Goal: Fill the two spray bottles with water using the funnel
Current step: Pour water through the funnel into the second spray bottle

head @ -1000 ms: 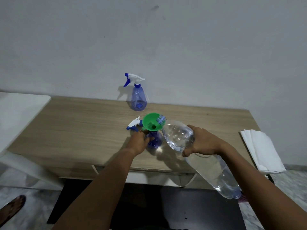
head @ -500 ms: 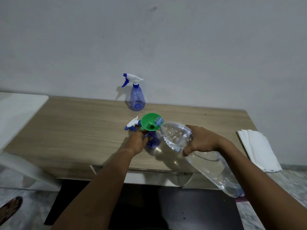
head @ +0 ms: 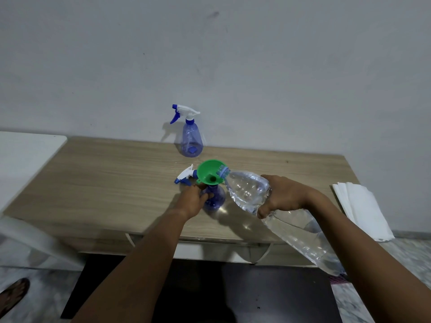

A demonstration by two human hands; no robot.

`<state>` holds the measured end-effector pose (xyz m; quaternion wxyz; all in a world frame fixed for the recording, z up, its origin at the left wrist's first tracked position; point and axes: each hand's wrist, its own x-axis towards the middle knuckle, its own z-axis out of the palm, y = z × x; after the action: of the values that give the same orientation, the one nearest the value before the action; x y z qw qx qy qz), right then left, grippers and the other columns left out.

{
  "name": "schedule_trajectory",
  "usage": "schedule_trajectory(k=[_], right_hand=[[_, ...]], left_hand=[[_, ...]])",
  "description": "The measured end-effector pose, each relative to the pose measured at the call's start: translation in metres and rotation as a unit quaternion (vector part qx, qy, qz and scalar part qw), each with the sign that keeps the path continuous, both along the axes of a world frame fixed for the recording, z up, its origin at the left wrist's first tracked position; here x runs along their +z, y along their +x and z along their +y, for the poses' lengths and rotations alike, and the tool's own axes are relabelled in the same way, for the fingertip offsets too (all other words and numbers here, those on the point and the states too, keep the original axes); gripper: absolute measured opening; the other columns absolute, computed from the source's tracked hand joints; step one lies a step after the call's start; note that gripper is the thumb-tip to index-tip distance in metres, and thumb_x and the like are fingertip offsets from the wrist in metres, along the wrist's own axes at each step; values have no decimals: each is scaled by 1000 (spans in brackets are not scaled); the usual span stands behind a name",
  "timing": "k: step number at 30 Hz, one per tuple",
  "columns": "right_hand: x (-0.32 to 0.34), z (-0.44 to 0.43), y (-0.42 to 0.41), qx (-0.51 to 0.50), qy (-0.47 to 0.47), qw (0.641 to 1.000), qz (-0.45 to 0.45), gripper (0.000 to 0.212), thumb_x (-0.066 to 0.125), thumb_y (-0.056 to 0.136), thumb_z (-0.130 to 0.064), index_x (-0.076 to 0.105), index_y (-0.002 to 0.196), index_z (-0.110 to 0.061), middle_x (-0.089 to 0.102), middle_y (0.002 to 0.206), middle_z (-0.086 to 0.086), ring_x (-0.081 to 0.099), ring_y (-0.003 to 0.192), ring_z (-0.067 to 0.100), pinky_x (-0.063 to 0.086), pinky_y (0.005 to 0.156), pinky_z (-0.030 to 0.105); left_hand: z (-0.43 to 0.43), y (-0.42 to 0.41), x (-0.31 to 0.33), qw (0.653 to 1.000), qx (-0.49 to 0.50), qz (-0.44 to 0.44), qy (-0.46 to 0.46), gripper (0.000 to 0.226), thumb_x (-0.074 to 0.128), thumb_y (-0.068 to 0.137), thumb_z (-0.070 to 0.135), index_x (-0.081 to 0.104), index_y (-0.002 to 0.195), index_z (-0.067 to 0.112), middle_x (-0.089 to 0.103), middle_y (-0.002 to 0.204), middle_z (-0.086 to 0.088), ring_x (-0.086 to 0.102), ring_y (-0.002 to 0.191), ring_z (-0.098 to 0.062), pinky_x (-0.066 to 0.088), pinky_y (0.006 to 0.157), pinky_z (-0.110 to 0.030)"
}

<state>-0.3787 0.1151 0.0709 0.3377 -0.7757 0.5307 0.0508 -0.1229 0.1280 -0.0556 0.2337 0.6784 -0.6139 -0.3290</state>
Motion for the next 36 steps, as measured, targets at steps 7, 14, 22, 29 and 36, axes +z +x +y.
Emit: schedule_trajectory(k=[7,14,22,29,36], right_hand=[[4,0,0,8,9,1000,8,55,85,51,-38,59,98,-31,75,87,-4,72,80,20,60,76,44],[7,1,1,18,19,1000,10,52,87,56,-35,59,100,-31,75,88,-2,72,83,23,60,77,44],[9,2,-1,16,22,1000,12,50,87,58,-33,61,100,-29,75,89,-2,72,84,22,60,77,46],[8,2,-1,17,20,1000,9,46,87,57,-32,63,96,-26,76,87,0,72,83,25,59,76,46],[9,0,-2,17,27,999,12,48,87,61,-30,65,101,-18,75,88,6,64,65,14,52,58,30]], left_hand=[[-1,1,-1,1000,11,5,12,36,60,98,16,61,134,16,69,119,-6,64,110,-24,35,74,-14],[-2,2,-6,1000,8,10,11,35,62,97,18,62,132,16,69,117,-9,63,108,-25,38,78,-20],[-5,5,-11,1000,2,5,13,31,66,94,24,66,124,18,73,108,-8,67,102,-26,52,90,-36],[-21,18,-47,1000,4,1,13,43,58,79,56,59,120,44,73,103,6,69,97,-19,56,90,-45],[-10,7,-20,1000,0,0,3,36,66,93,28,63,129,26,72,113,-3,66,104,-24,52,92,-37]])
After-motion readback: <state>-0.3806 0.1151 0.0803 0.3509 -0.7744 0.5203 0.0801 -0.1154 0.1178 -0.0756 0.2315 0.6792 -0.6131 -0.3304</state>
